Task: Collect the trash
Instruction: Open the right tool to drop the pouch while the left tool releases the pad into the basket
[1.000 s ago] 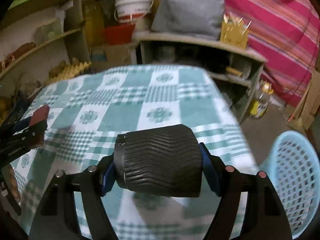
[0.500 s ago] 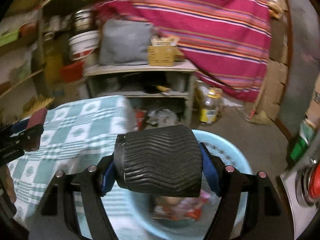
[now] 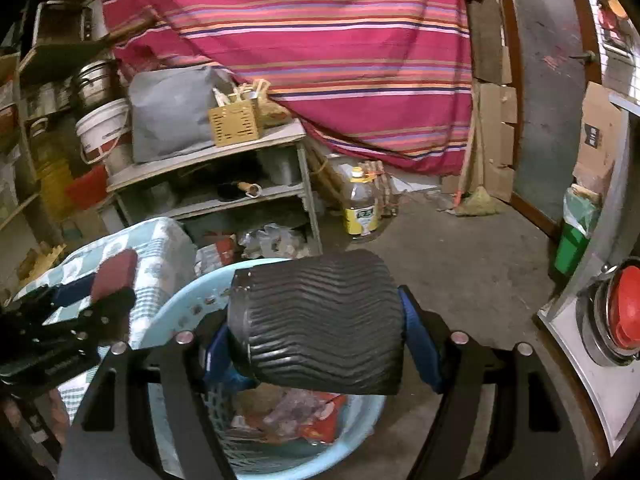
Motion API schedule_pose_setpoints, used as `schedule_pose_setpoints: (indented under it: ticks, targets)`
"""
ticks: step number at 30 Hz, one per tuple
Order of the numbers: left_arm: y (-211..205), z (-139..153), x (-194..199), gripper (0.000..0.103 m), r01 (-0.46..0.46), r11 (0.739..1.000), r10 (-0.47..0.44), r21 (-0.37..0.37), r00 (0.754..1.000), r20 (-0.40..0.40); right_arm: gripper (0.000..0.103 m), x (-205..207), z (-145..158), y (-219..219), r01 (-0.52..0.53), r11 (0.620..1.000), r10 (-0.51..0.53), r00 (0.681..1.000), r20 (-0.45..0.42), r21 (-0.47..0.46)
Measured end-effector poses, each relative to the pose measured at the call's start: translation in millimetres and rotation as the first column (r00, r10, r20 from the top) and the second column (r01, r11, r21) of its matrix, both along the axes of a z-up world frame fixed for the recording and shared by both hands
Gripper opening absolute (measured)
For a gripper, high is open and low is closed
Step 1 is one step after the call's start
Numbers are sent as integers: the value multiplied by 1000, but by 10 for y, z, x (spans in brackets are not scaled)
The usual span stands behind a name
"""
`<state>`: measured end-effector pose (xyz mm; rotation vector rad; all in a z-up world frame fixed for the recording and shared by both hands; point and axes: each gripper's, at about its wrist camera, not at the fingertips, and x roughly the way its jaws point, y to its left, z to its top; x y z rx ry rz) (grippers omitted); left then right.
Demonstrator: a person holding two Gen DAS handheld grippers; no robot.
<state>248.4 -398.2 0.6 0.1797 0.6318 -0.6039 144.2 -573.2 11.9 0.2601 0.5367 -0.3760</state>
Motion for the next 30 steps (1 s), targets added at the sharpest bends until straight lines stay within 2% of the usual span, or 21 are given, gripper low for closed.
schedule_pose_setpoints:
  ticks: [4, 6, 8, 15, 28, 30]
  targets:
    - [-194, -19, 44, 68, 30, 1000, -30, -2, 999, -32, 73, -48, -16, -94, 13, 1000, -14, 1000, 10, 20]
    - [-210, 3, 44, 80, 27, 1000, -27, -6, 999, -32, 73, -60, -25, -132, 15, 1000, -16, 1000, 12, 27]
    - [-157, 28, 47, 86, 16, 1000, -16, -10, 1000, -21, 73, -36, -41, -129, 12, 999, -12, 1000, 8, 30]
    - [104, 129, 71, 97, -47, 999, 47, -25, 999, 6, 73, 59, -56, 14, -20, 1000, 20, 1000, -11, 10]
    - [750, 229, 172, 97, -192, 981, 193, -22, 980, 41, 74, 389, -100, 394, -105, 994, 105, 993, -55, -2]
    - [828, 251, 158, 98, -202, 979, 203, -25, 978, 47, 88, 442, -111, 448, -110, 994, 109, 992, -63, -1]
